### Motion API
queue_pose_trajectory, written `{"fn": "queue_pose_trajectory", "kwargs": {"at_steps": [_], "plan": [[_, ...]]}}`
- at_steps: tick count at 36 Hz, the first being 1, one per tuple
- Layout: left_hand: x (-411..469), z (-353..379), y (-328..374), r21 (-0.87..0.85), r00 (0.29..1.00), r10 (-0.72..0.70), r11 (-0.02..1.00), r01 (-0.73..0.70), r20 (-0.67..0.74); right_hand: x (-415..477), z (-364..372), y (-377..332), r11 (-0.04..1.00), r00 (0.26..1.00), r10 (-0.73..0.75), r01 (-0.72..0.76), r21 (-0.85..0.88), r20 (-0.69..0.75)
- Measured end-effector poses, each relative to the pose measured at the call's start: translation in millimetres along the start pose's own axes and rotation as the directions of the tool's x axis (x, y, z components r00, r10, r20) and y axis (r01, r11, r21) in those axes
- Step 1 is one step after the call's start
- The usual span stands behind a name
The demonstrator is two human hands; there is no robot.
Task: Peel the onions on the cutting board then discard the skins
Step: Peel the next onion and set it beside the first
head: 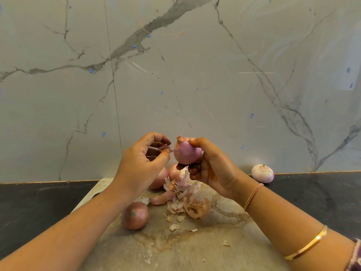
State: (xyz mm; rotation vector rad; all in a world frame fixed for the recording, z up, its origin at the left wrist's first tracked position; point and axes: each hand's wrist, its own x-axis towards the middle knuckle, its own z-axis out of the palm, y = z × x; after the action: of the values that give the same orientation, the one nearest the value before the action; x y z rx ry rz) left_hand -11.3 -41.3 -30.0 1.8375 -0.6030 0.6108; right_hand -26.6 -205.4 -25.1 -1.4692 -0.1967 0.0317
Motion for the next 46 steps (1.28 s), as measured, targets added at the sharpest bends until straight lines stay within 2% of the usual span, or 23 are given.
{"fn": "queue_pose_trajectory", "kwargs": {"at_steps": [4, 10, 18, 24, 27, 32, 35, 42, 46], "plan": [[-3, 1, 7, -0.095, 0.999, -0.016, 0.995, 0.020, 0.040, 0, 0, 2, 1.000, 1.000, -0.011, 0.011, -0.015, 0.007], [-3, 1, 7, -0.091, 0.999, -0.021, 0.996, 0.025, 0.042, 1, 2, 3, 0.996, 0.999, -0.036, 0.037, -0.076, 0.015], [0, -1, 0, 0.037, 0.998, 0.006, 0.999, -0.003, -0.061, -1, 4, 1, 0.992, 0.996, -0.066, 0.072, -0.102, 0.062], [0, 0, -1, 0.048, 0.996, 0.015, 0.999, -0.010, -0.084, 0, 3, 1, 0.996, 0.999, -0.021, 0.024, -0.086, 0.037], [0, 0, -1, 0.048, 0.997, 0.005, 0.999, -0.002, -0.075, 0, 3, 1, 0.990, 1.000, -0.011, 0.013, -0.141, 0.017], [2, 0, -3, 0.042, 0.996, -0.007, 0.999, 0.011, -0.084, -4, 3, 0, 0.962, 0.992, -0.068, 0.094, -0.256, 0.108], [2, 0, -3, 0.038, 0.997, -0.012, 0.999, 0.015, -0.082, -2, 3, 0, 0.951, 0.993, -0.099, 0.113, -0.289, 0.063], [3, -1, -5, 0.062, 0.992, -0.023, 0.998, 0.030, -0.121, -5, 0, -3, 0.964, 0.990, -0.136, 0.141, -0.228, 0.037], [6, -4, -8, 0.074, 0.985, -0.049, 0.995, 0.062, -0.165, -4, -1, -3, 0.984, 0.995, -0.091, 0.095, -0.152, 0.029]]}}
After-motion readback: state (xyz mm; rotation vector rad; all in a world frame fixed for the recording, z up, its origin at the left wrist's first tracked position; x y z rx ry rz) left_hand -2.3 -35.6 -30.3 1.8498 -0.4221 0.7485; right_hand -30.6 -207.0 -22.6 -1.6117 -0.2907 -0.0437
